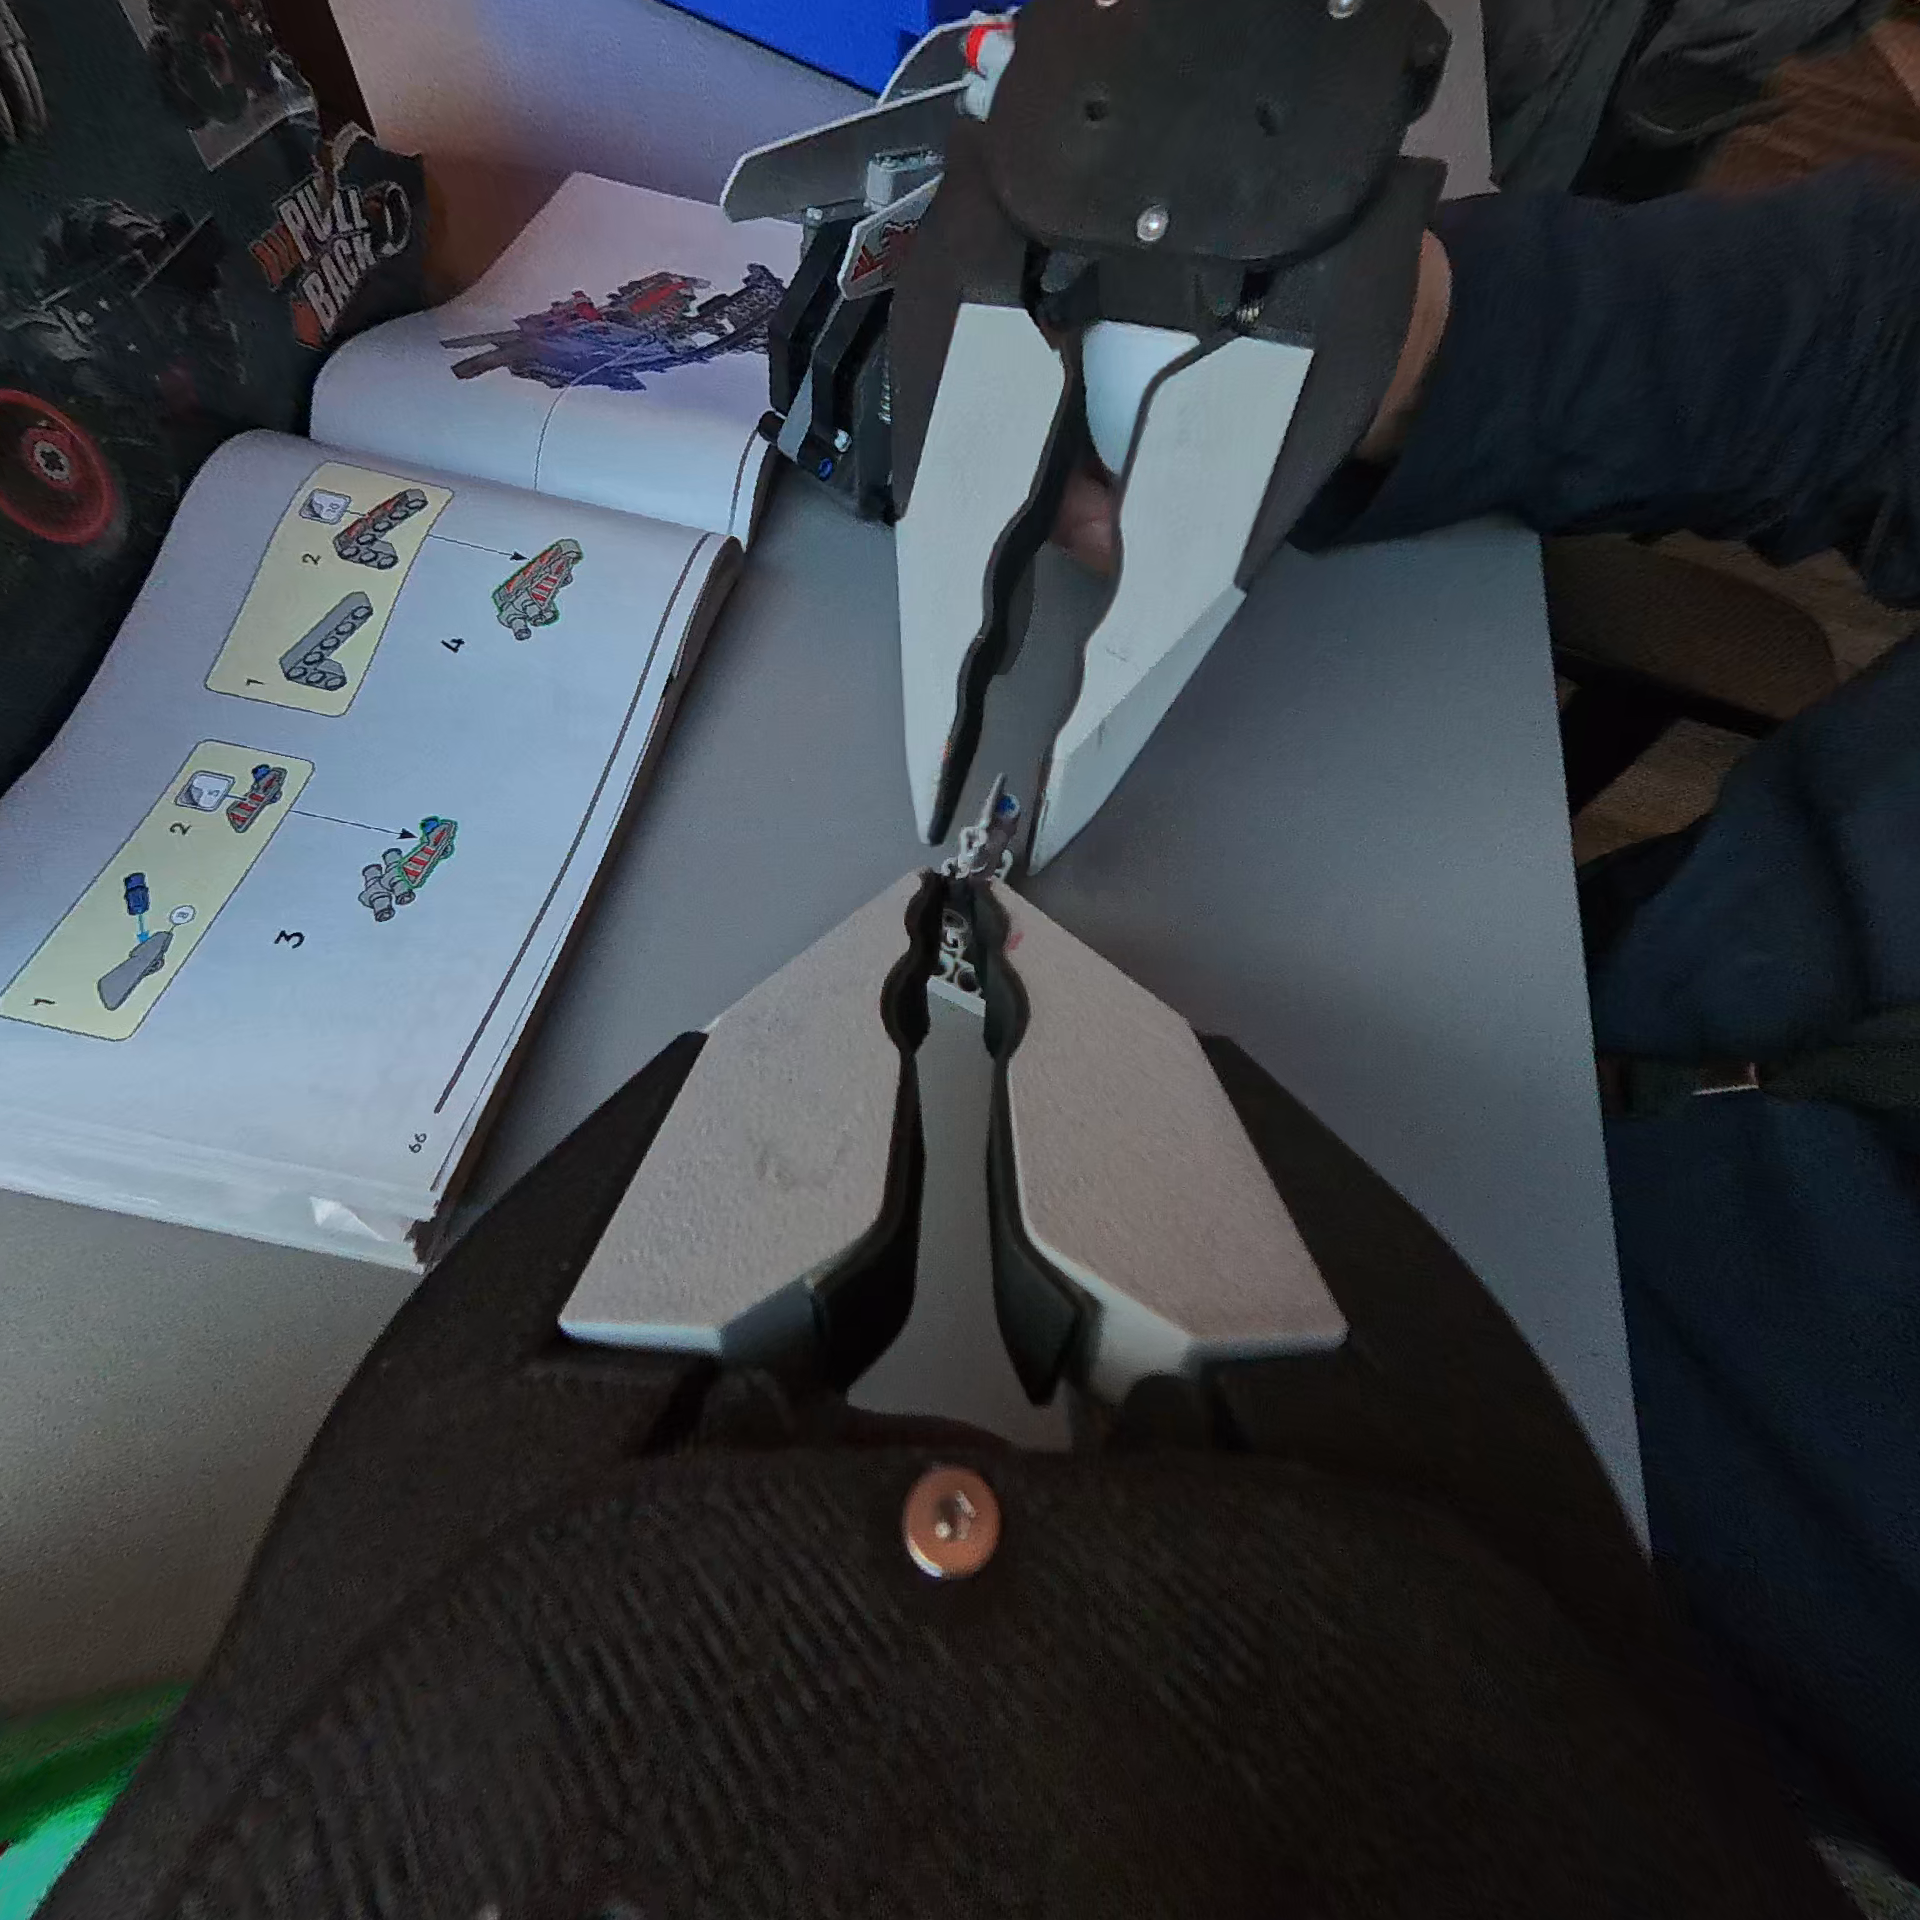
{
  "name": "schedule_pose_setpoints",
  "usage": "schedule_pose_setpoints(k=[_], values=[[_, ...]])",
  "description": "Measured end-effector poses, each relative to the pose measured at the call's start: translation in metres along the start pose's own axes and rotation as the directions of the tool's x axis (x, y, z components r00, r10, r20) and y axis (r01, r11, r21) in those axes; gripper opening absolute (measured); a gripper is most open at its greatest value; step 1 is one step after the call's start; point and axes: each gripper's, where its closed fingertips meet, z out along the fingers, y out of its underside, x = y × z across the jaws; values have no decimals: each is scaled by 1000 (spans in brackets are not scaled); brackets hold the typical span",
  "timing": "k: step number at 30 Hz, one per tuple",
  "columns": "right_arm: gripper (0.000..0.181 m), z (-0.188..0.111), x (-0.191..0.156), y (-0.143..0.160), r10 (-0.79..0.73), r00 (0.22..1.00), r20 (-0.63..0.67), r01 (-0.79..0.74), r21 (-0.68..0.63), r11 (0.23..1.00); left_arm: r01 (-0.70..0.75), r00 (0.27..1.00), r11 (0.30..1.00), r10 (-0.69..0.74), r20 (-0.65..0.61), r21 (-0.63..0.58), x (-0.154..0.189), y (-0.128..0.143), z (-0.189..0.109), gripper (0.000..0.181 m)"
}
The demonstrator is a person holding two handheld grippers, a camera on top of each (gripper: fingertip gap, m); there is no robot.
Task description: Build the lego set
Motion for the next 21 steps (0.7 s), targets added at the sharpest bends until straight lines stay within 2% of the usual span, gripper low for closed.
schedule_pose_setpoints(k=[2,4,13,21], values=[[16,3,-3,-4,-37,999,-11,37,5,999,-9,1000,1000,9,4,-9,0,1,2,3],[4,6,-2,-3,-63,997,-37,62,-20,998,-18,1000,1000,18,9,-20,0,3,4,3],[3,7,2,-2,-93,993,-71,88,-69,994,15,1000,1000,-15,12,-20,-3,5,5,2],[4,11,4,2,-137,986,-93,123,-139,983,0,1000,997,1,20,-71,-5,14,5,4]])
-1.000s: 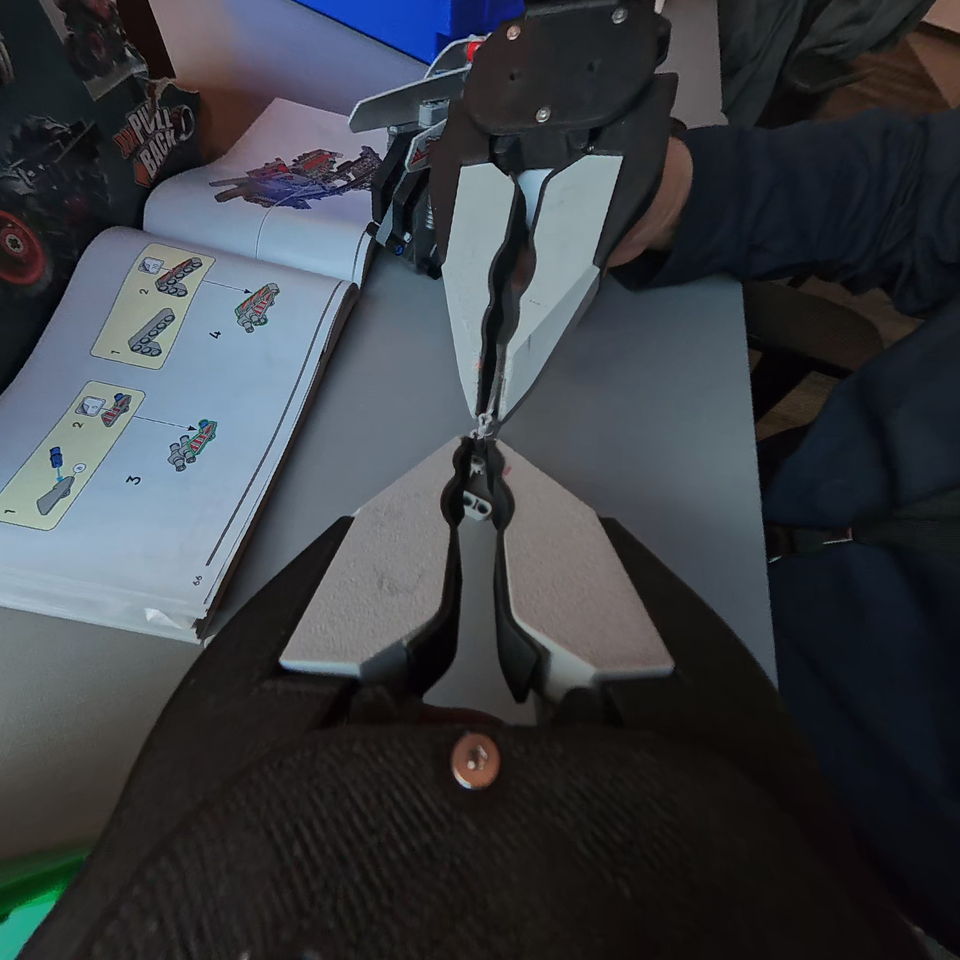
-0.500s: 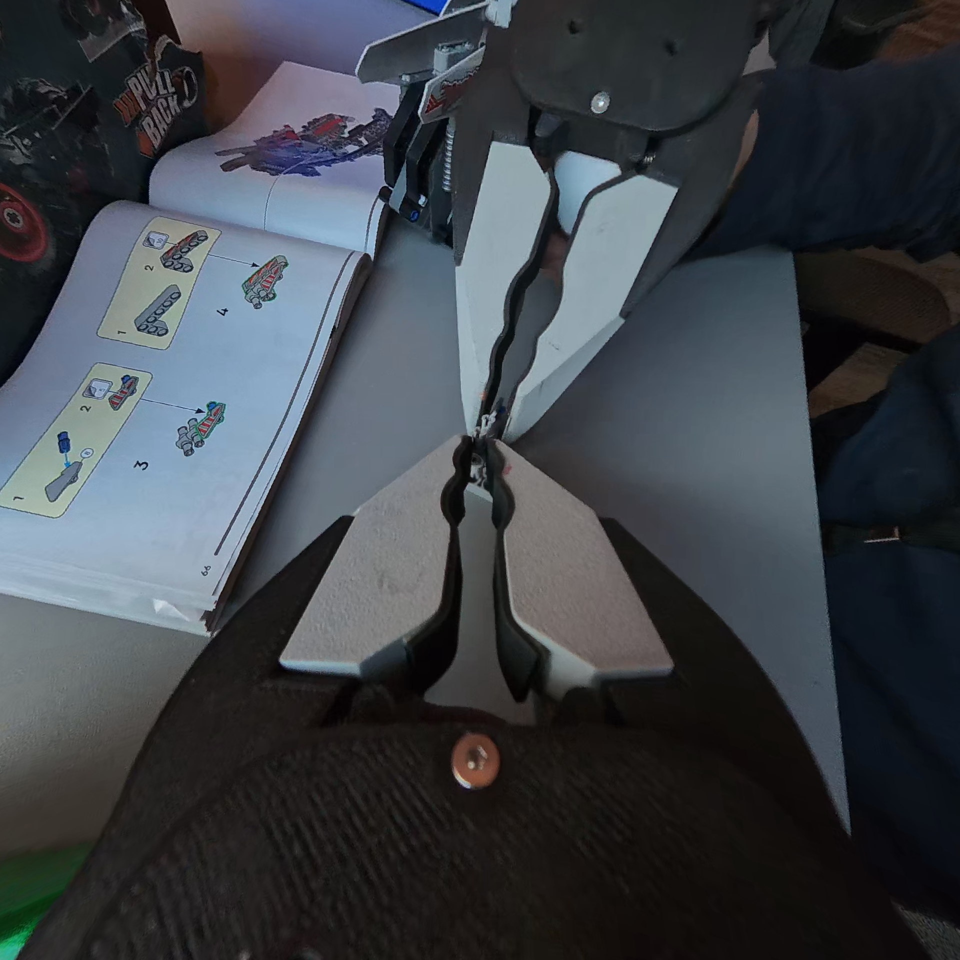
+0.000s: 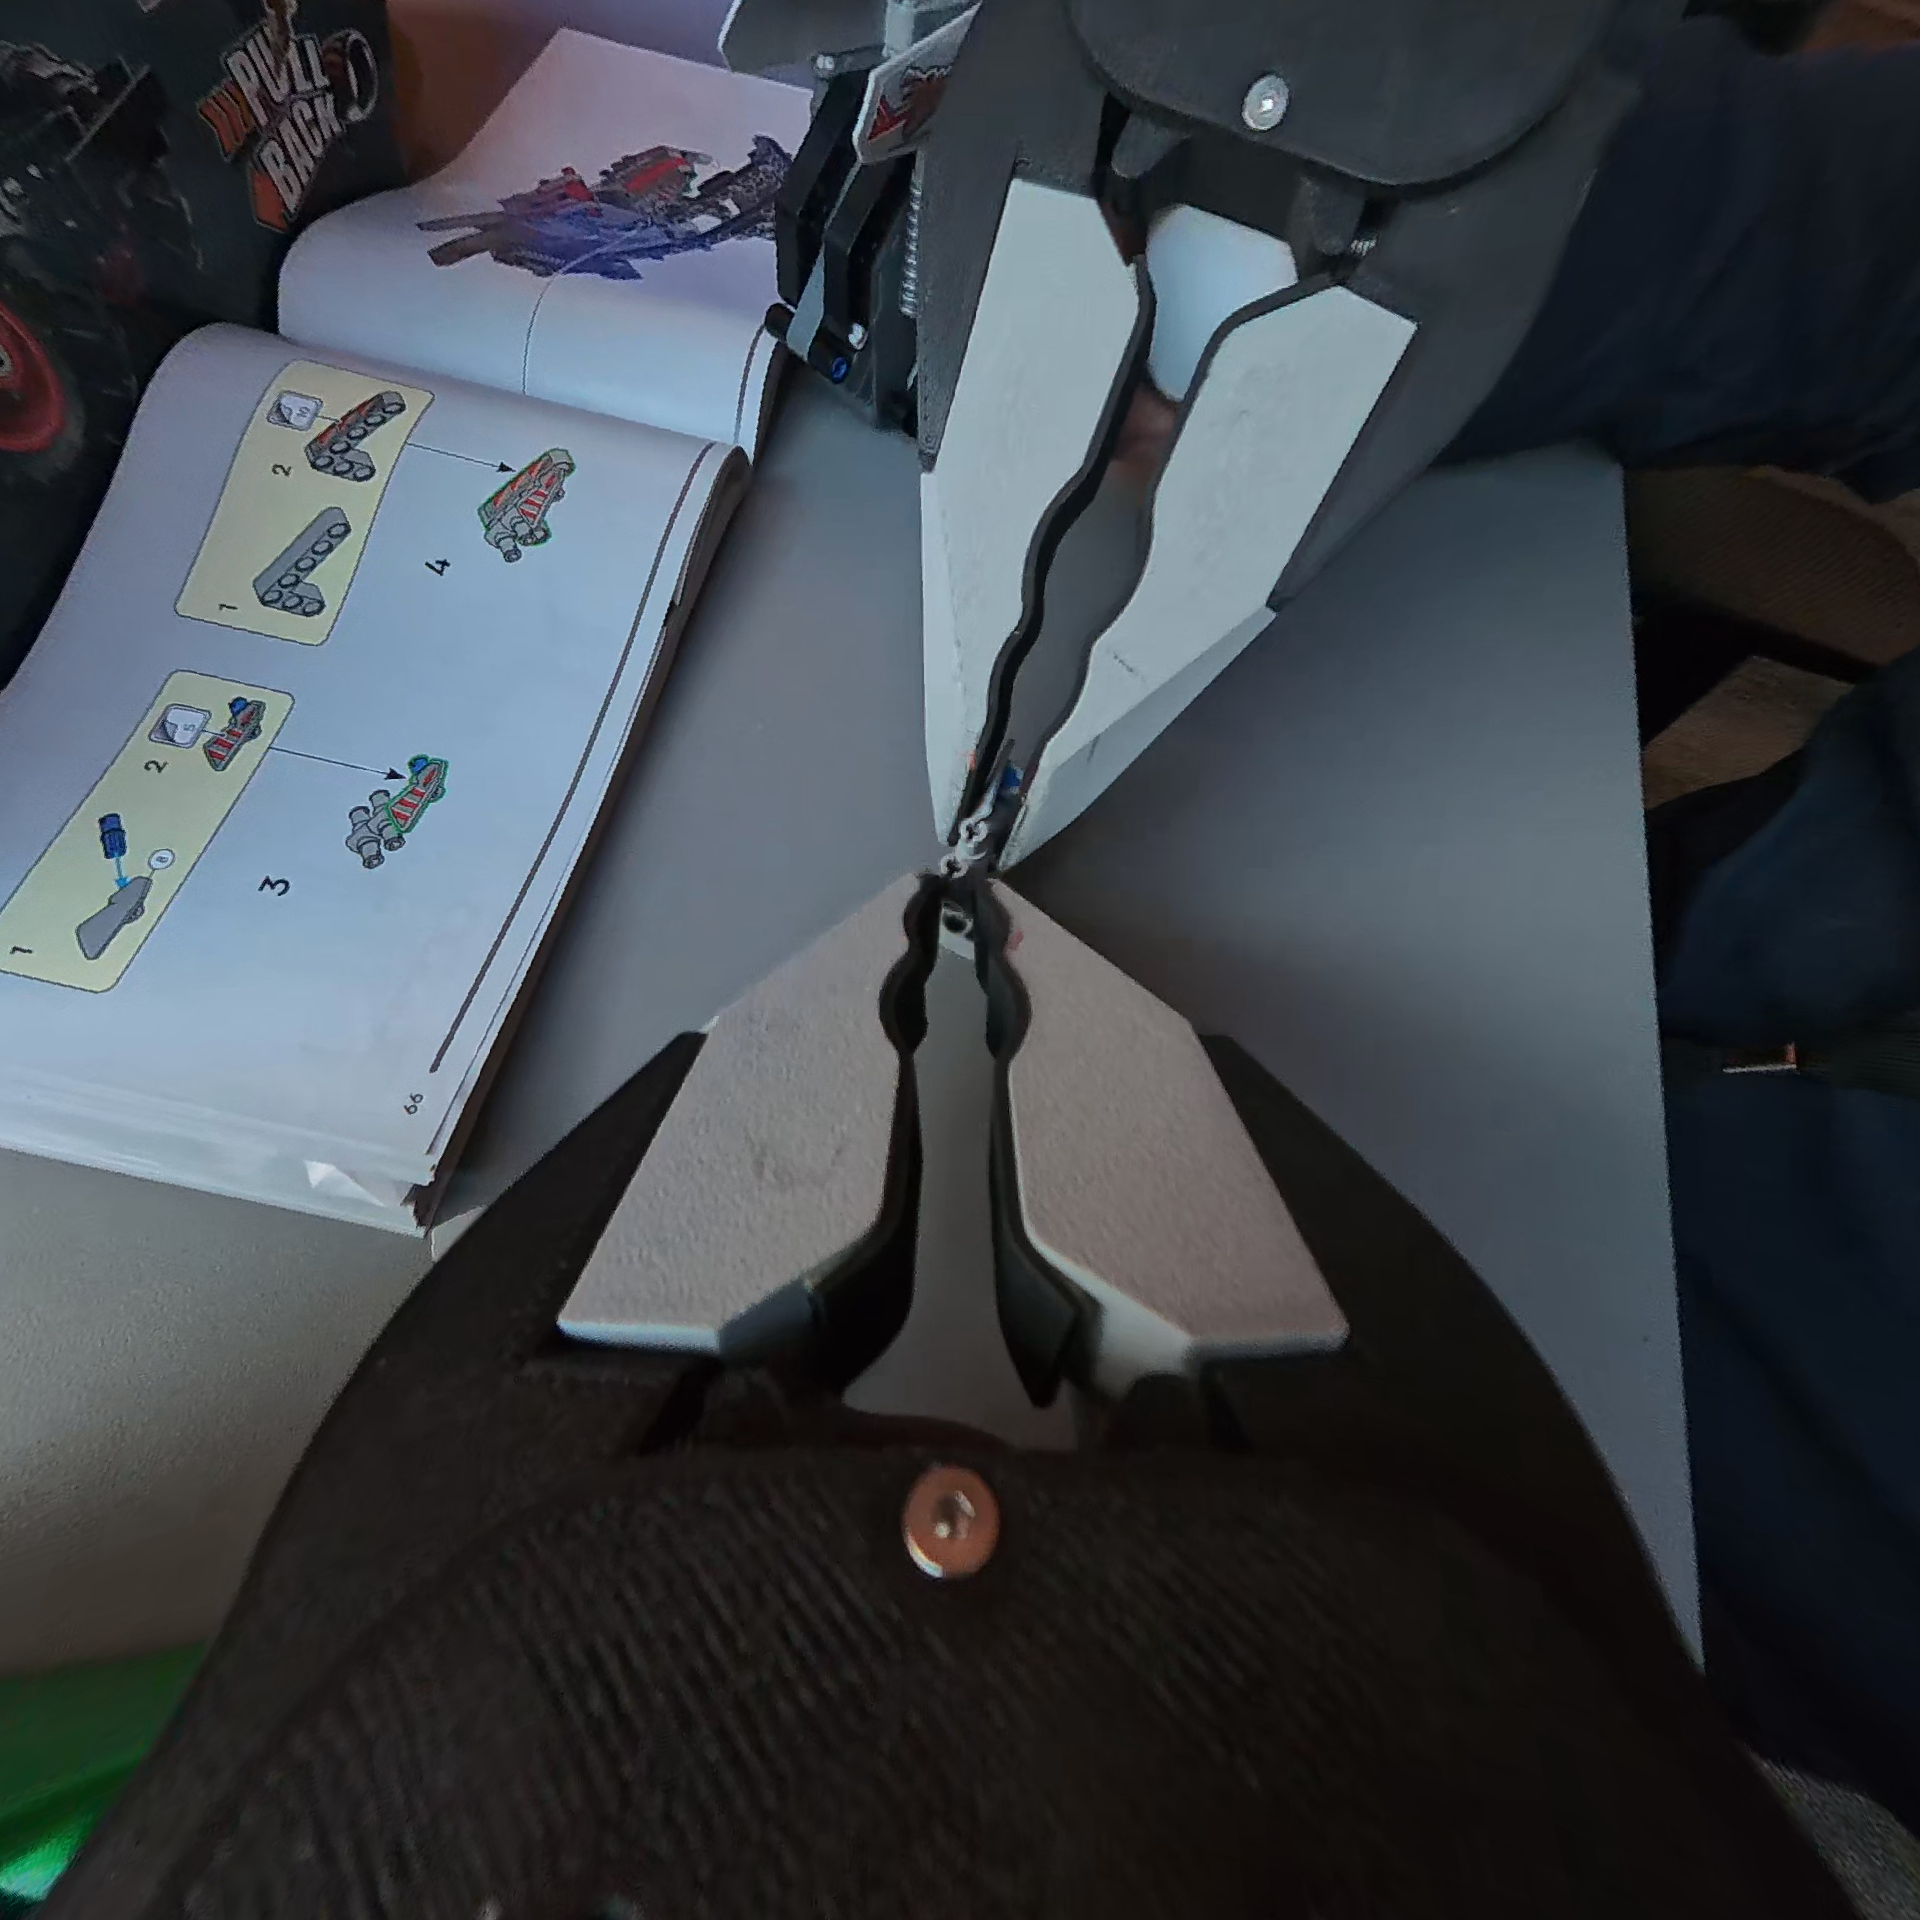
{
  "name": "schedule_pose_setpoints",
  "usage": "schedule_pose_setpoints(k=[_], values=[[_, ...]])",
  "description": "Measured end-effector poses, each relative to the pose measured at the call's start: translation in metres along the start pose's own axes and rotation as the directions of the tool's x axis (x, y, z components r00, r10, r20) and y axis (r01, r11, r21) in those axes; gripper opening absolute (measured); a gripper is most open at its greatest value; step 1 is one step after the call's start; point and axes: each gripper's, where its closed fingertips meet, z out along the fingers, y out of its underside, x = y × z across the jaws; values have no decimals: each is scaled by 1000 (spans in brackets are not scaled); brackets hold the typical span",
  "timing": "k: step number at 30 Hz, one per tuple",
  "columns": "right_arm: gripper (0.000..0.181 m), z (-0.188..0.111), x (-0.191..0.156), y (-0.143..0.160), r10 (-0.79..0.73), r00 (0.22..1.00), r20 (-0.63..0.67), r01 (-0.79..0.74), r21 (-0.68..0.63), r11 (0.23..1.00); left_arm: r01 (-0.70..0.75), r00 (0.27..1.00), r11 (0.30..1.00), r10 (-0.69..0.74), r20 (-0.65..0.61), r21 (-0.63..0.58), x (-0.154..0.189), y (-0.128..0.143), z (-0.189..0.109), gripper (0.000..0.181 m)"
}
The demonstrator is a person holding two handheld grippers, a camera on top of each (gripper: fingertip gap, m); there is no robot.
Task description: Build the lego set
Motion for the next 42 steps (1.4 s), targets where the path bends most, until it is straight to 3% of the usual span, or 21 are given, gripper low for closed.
schedule_pose_setpoints(k=[15,24,36,42], values=[[4,2,-4,0,19,999,40,-20,17,1000,7,1000,1000,-7,-21,-11,2,3,-1,3],[4,3,-4,3,-107,994,-7,106,-58,993,-91,995,996,91,47,-19,2,2,0,2],[4,6,-2,2,-206,978,33,208,-160,965,-59,998,997,60,11,-55,4,5,-2,10],[4,7,-2,2,-236,970,53,242,-190,951,-80,996,994,83,26,-76,0,7,0,5]])
